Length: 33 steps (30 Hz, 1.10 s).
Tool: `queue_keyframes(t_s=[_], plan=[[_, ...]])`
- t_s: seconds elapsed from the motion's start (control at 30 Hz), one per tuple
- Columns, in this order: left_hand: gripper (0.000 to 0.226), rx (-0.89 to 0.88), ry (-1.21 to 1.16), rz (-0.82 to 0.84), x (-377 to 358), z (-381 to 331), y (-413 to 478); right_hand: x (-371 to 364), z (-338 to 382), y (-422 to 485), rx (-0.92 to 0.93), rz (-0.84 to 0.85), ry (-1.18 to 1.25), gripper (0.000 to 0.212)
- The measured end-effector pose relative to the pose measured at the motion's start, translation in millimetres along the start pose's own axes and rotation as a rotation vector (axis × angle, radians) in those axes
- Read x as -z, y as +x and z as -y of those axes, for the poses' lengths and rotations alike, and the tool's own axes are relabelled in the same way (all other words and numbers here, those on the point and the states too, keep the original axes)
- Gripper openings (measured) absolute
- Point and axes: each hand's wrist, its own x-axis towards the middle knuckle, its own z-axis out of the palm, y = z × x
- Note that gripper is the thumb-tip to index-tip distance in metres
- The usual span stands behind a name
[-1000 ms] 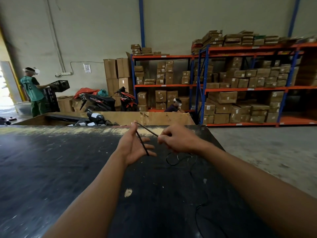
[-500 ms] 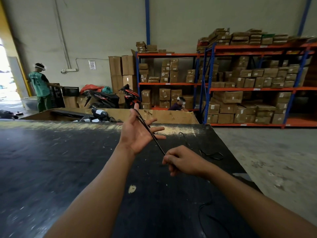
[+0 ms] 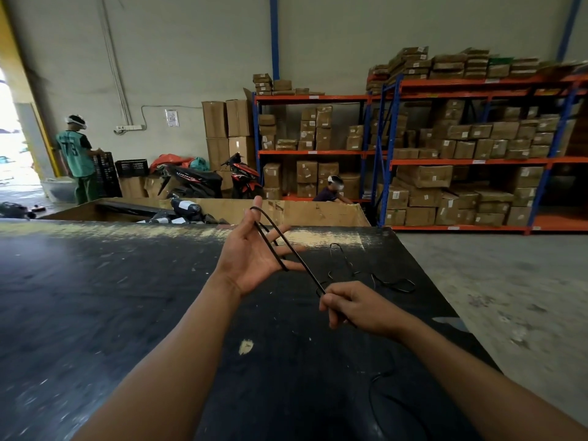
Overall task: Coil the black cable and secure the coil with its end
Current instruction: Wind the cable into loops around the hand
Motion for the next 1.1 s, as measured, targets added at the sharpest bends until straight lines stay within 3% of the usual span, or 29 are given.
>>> queue_keyframes(t_s=[0.3, 0.63, 0.8, 0.93, 1.1], plan=[[0.041, 0.050, 0.010, 0.132, -11.2, 13.7, 1.0, -3.0, -18.0, 4.9, -0.030, 0.111, -0.130, 0.021], [0.042, 0.056, 0.003, 0.140, -9.4, 6.4, -3.1, -12.4, -22.7, 8.6, -0.009, 0.149, -0.126, 0.023], [0.045, 0.241, 0.016, 0.338, -21.2, 20.0, -12.0, 1.0, -24.1, 19.3, -0.020, 0.111, -0.244, 0.019], [0.046, 0.447, -0.002, 0.502, -17.3, 40.2, -28.0, 30.1, -23.3, 28.4, -0.018, 0.099, -0.546, 0.007], [0.045, 0.658, 0.129, 0.463, -0.9, 65.0, -45.6, 67.8, -4.4, 43.3, 0.022, -0.048, -0.842, 0.013]])
